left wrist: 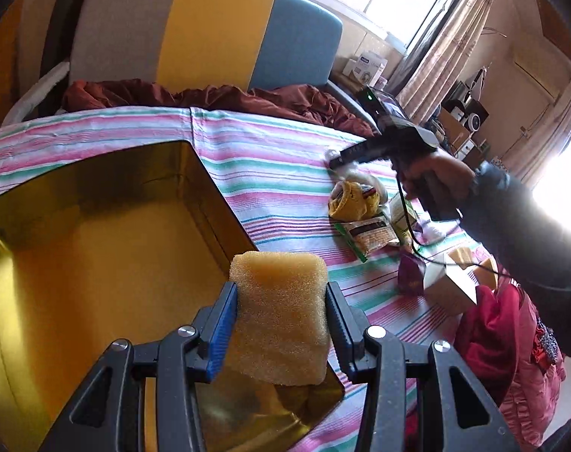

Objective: Organize objects
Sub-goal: 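Carry the sponge toward the gold tin with the left gripper while the right gripper grasps the white wrapped ball, then lower the sponge into the gold tin and open the left gripper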

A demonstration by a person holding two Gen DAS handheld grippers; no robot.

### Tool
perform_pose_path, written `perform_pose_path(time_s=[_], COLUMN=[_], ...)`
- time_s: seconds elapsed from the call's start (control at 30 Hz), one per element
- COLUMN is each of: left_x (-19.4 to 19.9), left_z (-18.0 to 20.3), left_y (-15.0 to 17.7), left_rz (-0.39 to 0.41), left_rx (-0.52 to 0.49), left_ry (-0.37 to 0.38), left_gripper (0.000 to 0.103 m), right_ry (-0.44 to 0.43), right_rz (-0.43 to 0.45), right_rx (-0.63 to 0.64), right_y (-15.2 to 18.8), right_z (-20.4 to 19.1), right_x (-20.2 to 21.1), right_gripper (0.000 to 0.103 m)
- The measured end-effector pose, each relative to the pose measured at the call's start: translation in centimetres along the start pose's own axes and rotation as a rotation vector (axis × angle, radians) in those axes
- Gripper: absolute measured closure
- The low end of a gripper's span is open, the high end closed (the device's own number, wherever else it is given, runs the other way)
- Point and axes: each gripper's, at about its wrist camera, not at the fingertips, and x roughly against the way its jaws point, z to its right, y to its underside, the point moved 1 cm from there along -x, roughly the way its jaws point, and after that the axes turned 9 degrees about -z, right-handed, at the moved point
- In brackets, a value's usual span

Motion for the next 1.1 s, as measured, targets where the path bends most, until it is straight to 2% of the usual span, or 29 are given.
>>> perform_pose_path(time_s=[0.1,0.23,0.33,0.43,0.53,0.63,0.7,0.83,0.93,1.1], left_x=[1.2,2.6,2.9,3.2,3.8,4.2,4.5,4.8,4.8,4.9], left_z=[0.3,-0.4,-1.6,-2.7,-3.5,-4.0,-4.4,-5.7,-7.2,-9.0], left_y=[0.8,2.2,3.7,5.3,6.7,7.7,8.1,8.8,9.3,8.2], left_rz=[0.025,0.043,0.039,0.038,0.042,0.05,0.056,0.07,0.065,0.053], left_rx=[0.012,0.058,0.12,0.164,0.188,0.199,0.209,0.252,0.285,0.286], left_ry=[-0.024,-0.056,-0.083,-0.103,-0.128,-0.162,-0.187,-0.228,-0.266,-0.312], left_gripper=[0.057,0.057,0.057,0.056,0.056,0.056,0.056,0.056,0.056,0.056], right_ry=[0.038,-0.047,-0.098,-0.174,-0.189,-0.179,-0.165,-0.179,-0.135,-0.129], right_rz=[0.091,0.21,0.23,0.194,0.141,0.092,0.141,0.18,0.194,0.191], right_rx=[-0.016,-0.004,0.072,0.159,0.225,0.215,0.213,0.168,0.198,0.206], right_y=[1.7,4.5,7.2,10.2,13.9,16.1,17.3,17.9,17.7,17.3], right_z=[-0.1,-1.6,-5.1,-9.3,-12.3,-13.0,-12.8,-12.4,-13.2,-13.7], right_x=[2.7,7.5,9.2,8.1,5.4,2.1,1.5,1.2,1.0,0.7], right_gripper=[0.069,0.069,0.069,0.069,0.069,0.069,0.069,0.069,0.069,0.069])
